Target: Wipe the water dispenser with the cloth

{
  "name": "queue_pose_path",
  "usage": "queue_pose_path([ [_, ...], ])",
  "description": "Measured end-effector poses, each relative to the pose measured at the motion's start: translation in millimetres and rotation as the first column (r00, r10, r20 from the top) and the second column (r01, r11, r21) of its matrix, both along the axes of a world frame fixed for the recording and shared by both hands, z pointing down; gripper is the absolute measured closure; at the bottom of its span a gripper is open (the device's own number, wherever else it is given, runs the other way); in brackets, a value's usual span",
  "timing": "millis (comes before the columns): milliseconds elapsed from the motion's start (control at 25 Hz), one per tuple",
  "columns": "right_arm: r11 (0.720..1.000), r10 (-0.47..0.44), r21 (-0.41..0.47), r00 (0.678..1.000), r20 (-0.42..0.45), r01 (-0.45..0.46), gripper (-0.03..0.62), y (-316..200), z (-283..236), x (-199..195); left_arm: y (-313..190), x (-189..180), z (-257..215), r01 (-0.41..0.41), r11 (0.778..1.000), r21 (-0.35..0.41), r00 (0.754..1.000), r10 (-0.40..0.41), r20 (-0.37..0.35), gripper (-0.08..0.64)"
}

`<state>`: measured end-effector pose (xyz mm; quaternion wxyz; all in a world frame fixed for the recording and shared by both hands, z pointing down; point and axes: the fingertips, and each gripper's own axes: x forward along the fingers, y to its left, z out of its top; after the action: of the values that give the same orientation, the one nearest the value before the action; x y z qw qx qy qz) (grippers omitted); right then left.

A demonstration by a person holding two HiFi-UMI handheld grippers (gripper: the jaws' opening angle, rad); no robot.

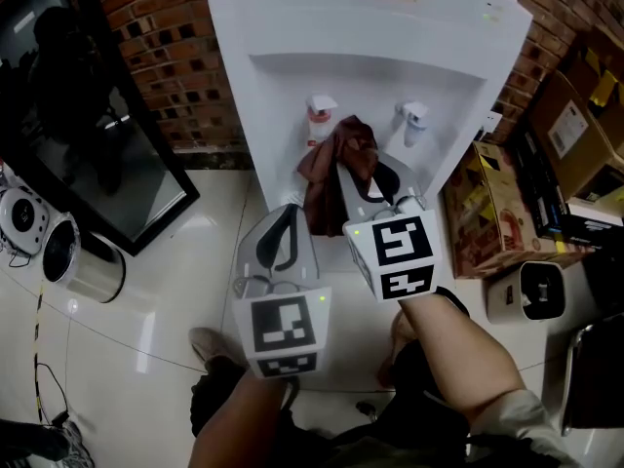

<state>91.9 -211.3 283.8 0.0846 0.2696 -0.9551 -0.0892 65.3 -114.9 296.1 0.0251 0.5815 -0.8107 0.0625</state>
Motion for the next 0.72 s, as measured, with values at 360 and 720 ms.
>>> queue_pose_path([
  [360,0.988,0.149,0.045,0.988,-0.044,-0.147,0.506,-34,-2,77,-36,51,-4,-0.081,0.996,0.043,0.996,0.082,-0.036,0.56],
  [720,0.989,0.131,0.079,0.989,-0.07,-0.125,0.508,-36,-11,123,-57,94,5,-0.119,0.993,0.028,0.992,0.12,-0.035,0.56],
])
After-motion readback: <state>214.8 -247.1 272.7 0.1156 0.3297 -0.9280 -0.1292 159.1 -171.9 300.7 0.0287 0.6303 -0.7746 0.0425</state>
